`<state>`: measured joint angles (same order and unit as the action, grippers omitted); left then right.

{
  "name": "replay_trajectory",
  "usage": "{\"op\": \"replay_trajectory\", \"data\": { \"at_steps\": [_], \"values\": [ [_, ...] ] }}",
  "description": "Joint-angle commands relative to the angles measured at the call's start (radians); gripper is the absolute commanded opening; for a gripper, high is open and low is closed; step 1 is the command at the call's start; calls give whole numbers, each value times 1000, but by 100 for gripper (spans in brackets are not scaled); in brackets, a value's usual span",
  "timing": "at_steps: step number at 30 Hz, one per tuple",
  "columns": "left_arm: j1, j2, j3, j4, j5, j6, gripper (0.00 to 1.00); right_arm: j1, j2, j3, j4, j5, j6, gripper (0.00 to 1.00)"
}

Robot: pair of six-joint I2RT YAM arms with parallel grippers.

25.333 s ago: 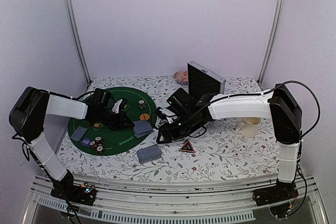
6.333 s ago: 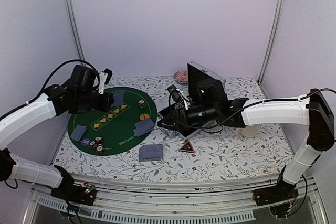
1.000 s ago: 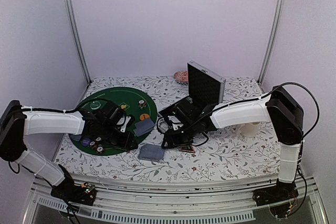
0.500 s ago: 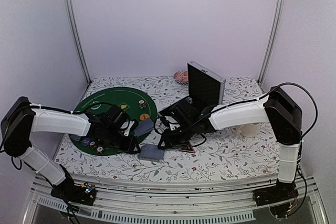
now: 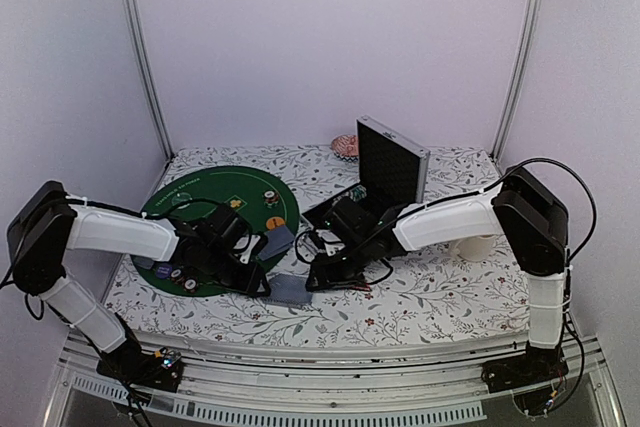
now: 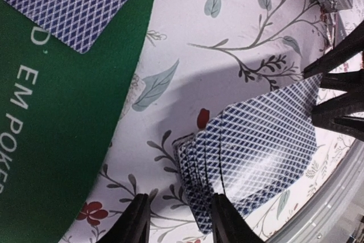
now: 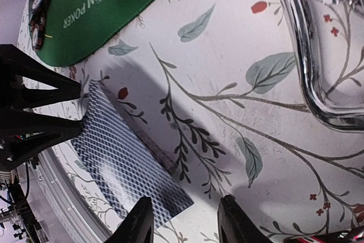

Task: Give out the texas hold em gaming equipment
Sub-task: Pick up the poker card from the face-down deck piles.

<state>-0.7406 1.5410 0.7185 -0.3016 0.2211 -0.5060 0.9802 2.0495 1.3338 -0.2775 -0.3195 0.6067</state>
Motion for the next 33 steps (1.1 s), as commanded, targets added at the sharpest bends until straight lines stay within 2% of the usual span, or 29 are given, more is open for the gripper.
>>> {"op": "replay_trajectory", "data": {
  "at_steps": [1, 6, 11, 25, 33],
  "values": [
    [-19, 13, -15, 18, 7, 4, 39, -5, 52, 30, 5, -28, -20, 37],
    [-20, 9, -17, 18, 7, 5, 39, -6, 48, 42, 6, -26, -26, 25],
    [-22, 10, -18, 18, 8, 6, 39, -6, 27, 35, -2, -19, -39, 4],
    [-22, -11, -19, 9, 9, 19, 39, -13, -78, 10, -64, 23, -91, 2],
    [-22, -176, 30, -2, 33, 115, 41, -12, -230, -21, -53, -13, -238, 2]
  ]
}}
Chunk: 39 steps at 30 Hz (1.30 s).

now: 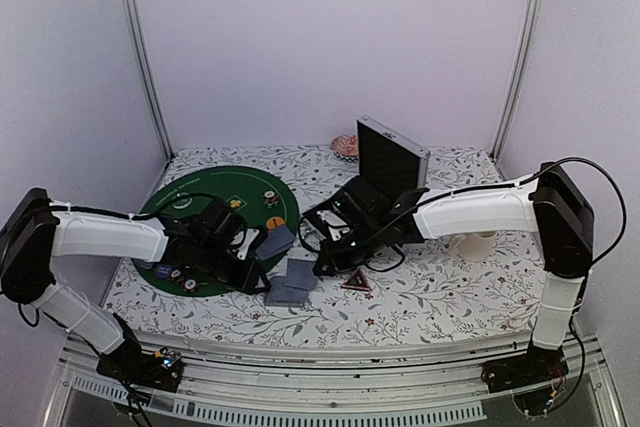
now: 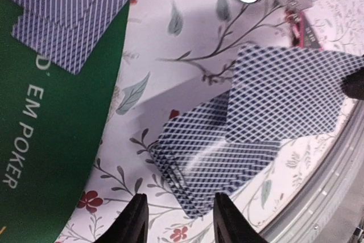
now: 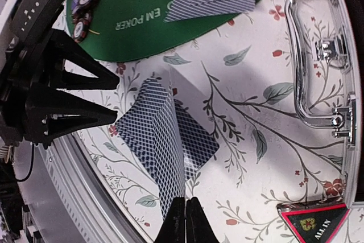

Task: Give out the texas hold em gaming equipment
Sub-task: Pick up the poker card from the face-down deck piles, then pass from the right arm to the left

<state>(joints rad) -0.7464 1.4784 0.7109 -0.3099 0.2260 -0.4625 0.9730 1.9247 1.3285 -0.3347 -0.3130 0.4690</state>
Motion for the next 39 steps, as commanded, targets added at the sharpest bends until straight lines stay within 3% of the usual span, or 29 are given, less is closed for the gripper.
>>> {"op": "replay_trajectory", "data": {
  "at_steps": [1, 10, 17, 22, 29, 31, 34, 38, 39],
  "values": [
    [-16, -145, 42, 16, 43, 86, 43, -6, -130, -19, 6, -29, -134, 2],
    [-3, -471, -45, 286, 269, 105, 72, -4, -328, -57, 107, -230, -295, 2],
    [91, -569, -68, 287, 325, 68, 73, -4, -383, -67, 146, -301, -330, 2],
    [120, -546, -82, 348, 469, 38, 65, -3, -398, -70, 185, -331, -323, 2],
    [118, -523, -85, 477, 605, -6, 41, -2, -389, -69, 224, -335, -306, 2],
    [117, -520, -92, 485, 611, -7, 31, -2, -385, -67, 235, -341, -301, 2],
    [116, -514, -97, 485, 620, -11, 2, -3, -376, -65, 240, -344, -299, 2],
    [114, -524, -94, 481, 605, -13, 0, -2, -372, -65, 241, -319, -295, 3],
    [114, -531, -90, 466, 572, -4, 0, -2, -376, -68, 240, -286, -292, 7]
  ]
}}
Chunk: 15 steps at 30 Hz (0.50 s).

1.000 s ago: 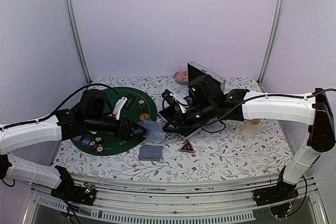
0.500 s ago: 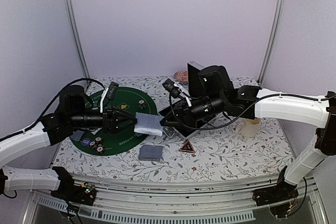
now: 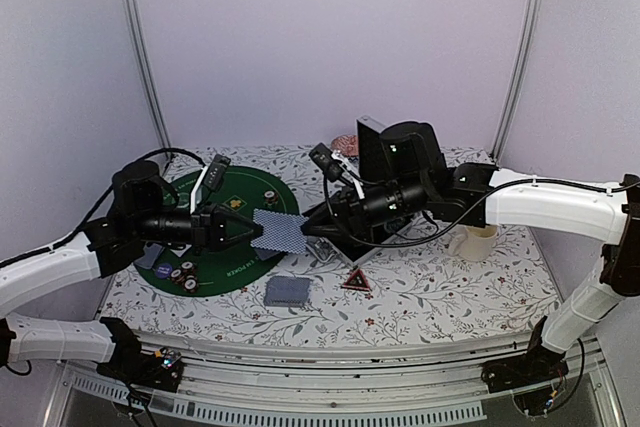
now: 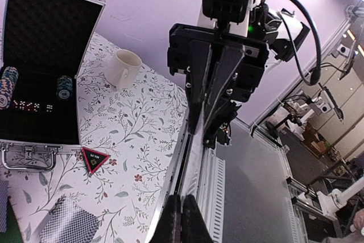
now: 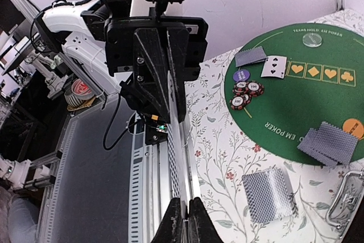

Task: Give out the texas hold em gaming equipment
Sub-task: Pass from the right arm to the left

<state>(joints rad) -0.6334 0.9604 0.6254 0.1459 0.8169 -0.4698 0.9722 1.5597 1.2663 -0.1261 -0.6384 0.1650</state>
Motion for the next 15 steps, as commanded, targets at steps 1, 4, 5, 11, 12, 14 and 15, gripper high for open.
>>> {"op": "replay_trajectory", "data": {
  "at_steps": [1, 4, 5, 11, 12, 14, 15],
  "values": [
    [2, -24, 7, -25, -67, 16, 0, -2, -15, -8, 26, 89, 19, 17],
    [4, -30, 77, -247, -328, 119, 0, -14, -30, -23, 4, 212, 47, 54],
    [8, -16, 115, -335, -440, 154, 0, -19, -39, -29, 3, 234, 55, 62],
    [75, 194, 361, -791, -1132, 331, 0, -24, -56, -49, -4, 248, 67, 80],
    [89, 250, 384, -829, -1230, 353, 0, -24, -55, -50, -5, 247, 65, 81],
    [108, 334, 421, -864, -1395, 395, 0, -24, -51, -50, -4, 244, 64, 82],
    [115, 372, 429, -864, -1455, 410, 0, -25, -49, -50, -2, 241, 63, 83]
  ]
}}
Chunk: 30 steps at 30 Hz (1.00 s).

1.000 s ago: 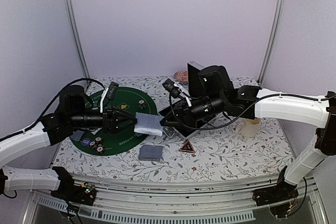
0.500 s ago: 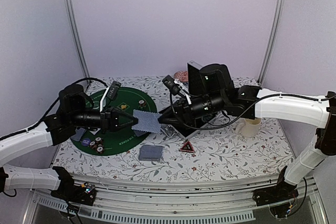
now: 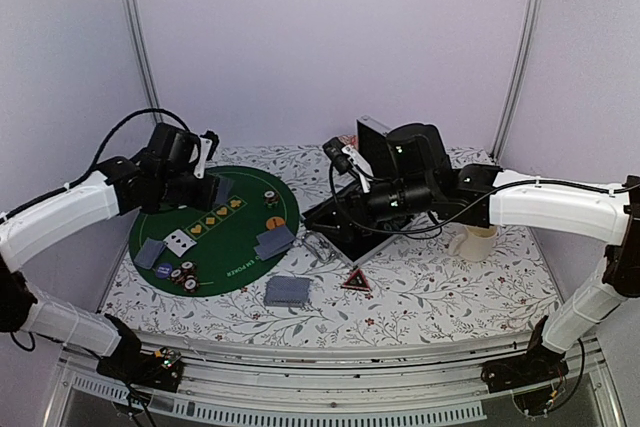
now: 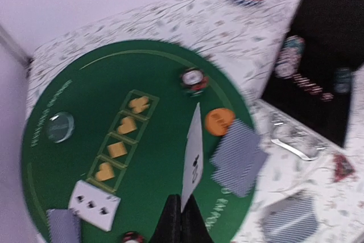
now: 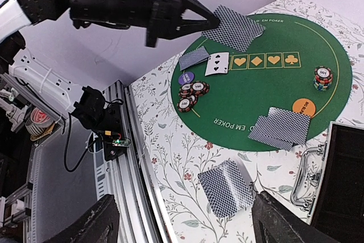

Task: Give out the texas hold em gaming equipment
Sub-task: Pass from the right arm to the left, then flop the poker card into the community card area.

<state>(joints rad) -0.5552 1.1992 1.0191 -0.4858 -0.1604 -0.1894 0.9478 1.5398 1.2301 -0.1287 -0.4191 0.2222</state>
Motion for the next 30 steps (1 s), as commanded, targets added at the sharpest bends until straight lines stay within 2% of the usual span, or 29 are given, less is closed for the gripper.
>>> {"op": "replay_trajectory", "data": {
  "at_steps": [1, 8, 14, 22, 30],
  "values": [
    [43, 168, 38, -217, -519, 151, 0, -1, -27, -14, 4, 19, 6, 83],
    [87, 447, 83, -64, -694, 311, 0, 0, -34, -42, 1, 10, -10, 85],
    [118, 641, 159, -9, -776, 363, 0, 0, -60, -76, 2, 26, -10, 85],
    [135, 726, 151, 53, -696, 397, 0, 0, -63, -92, 7, 27, -7, 86],
    [129, 735, 115, 9, -578, 364, 0, 0, -59, -86, 12, 25, -9, 86]
  ]
}}
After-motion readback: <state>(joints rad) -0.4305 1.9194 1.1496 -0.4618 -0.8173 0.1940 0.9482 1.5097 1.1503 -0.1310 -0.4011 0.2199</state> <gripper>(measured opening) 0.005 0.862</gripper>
